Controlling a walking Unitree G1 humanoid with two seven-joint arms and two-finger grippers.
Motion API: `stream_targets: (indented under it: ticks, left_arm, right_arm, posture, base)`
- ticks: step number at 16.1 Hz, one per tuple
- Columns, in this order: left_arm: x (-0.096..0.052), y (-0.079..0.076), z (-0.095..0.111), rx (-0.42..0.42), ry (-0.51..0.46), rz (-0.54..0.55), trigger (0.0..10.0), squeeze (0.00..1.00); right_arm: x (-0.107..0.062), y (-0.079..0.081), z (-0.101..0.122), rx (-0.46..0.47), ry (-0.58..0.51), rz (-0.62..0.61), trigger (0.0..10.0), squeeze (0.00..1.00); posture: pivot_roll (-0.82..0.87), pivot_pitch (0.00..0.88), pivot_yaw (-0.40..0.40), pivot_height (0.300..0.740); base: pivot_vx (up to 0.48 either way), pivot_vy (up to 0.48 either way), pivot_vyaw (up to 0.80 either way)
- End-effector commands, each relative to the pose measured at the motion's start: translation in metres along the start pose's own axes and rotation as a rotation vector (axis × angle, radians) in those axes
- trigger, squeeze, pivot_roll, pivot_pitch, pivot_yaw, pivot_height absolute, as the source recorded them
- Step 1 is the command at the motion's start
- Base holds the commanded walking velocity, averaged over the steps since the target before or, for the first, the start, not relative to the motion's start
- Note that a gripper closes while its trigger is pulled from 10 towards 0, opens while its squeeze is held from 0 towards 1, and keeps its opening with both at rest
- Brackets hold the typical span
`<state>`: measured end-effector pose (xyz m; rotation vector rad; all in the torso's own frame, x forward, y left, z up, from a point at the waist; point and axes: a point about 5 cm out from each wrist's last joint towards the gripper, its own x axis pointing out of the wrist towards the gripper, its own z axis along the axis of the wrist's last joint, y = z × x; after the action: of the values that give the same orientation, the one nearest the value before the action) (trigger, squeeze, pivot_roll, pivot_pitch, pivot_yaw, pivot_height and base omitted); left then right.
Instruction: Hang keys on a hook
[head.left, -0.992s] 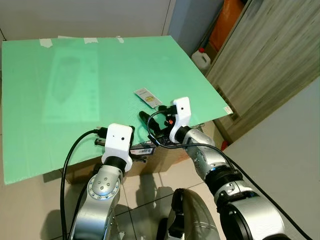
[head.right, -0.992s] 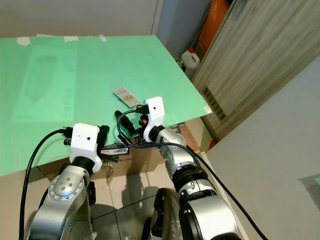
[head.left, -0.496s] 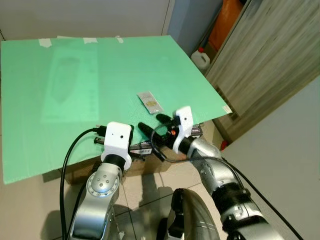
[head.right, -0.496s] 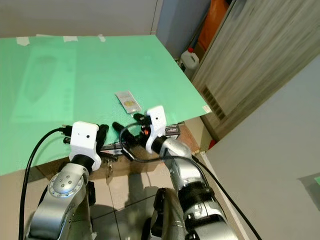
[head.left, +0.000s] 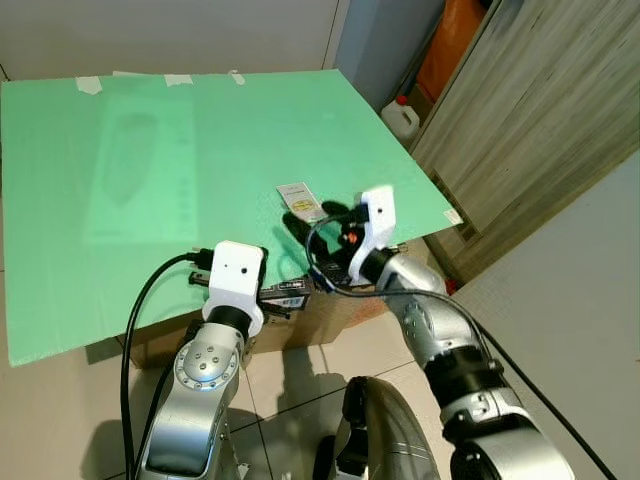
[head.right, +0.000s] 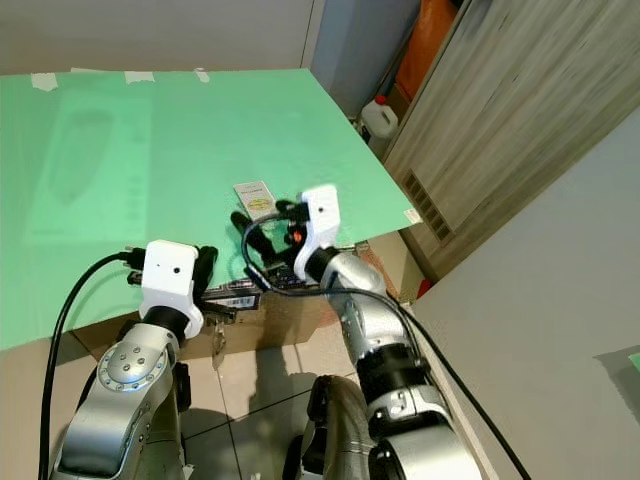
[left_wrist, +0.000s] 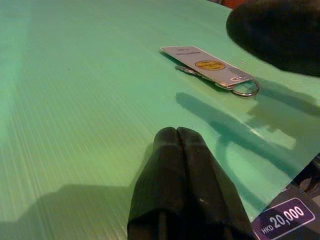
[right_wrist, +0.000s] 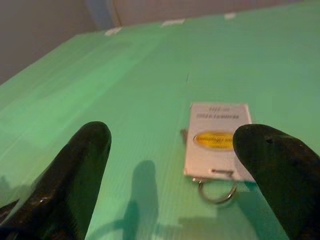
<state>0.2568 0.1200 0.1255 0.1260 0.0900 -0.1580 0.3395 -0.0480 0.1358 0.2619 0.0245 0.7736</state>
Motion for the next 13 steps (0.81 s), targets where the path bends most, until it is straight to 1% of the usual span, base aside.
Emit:
stream_targets:
  ticks: [1,5,6,9,11,12,13]
  left_arm:
    - [0.001,-0.005,-0.008,-0.015,0.043,-0.019,10.0,0.0]
    - [0.002,-0.005,-0.009,-0.015,0.043,-0.019,10.0,0.0]
    - [0.002,-0.005,-0.009,-0.015,0.044,-0.019,10.0,0.0]
    - [0.002,-0.005,-0.009,-0.014,0.043,-0.02,10.0,0.0]
    - [0.001,-0.006,-0.009,-0.014,0.042,-0.02,10.0,0.0]
    - [0.001,-0.006,-0.009,-0.015,0.042,-0.02,10.0,0.0]
    - [0.001,-0.007,-0.009,-0.015,0.042,-0.021,10.0,0.0]
  right_arm:
    - [-0.005,-0.009,-0.001,-0.012,0.008,-0.039,10.0,0.0]
    - [-0.005,-0.013,-0.007,-0.037,0.036,-0.069,10.0,0.0]
    - [-0.005,-0.015,-0.011,-0.058,0.052,-0.081,10.0,0.0]
    - [-0.004,-0.016,-0.014,-0.051,0.063,-0.094,10.0,0.0]
    - [-0.003,-0.016,-0.017,-0.03,0.072,-0.096,10.0,0.0]
    - [-0.003,-0.015,-0.022,-0.006,0.09,-0.098,10.0,0.0]
    - [-0.004,-0.015,-0.027,0.041,0.112,-0.103,10.0,0.0]
  posture:
    - [0.25,0.155,-0.221,0.602]
    - [0.25,0.153,-0.222,0.602]
    - [0.25,0.15,-0.223,0.602]
    - [0.25,0.148,-0.225,0.602]
    - [0.25,0.147,-0.226,0.602]
    - [0.26,0.146,-0.226,0.602]
    - [0.26,0.145,-0.228,0.602]
  base:
    - [0.0,0.0,0.0]
    - [0.0,0.0,0.0]
    - [0.0,0.0,0.0]
    - [0.0,0.0,0.0]
    - [0.0,0.0,0.0]
    - [0.0,0.0,0.0]
    - [0.0,0.0,0.0]
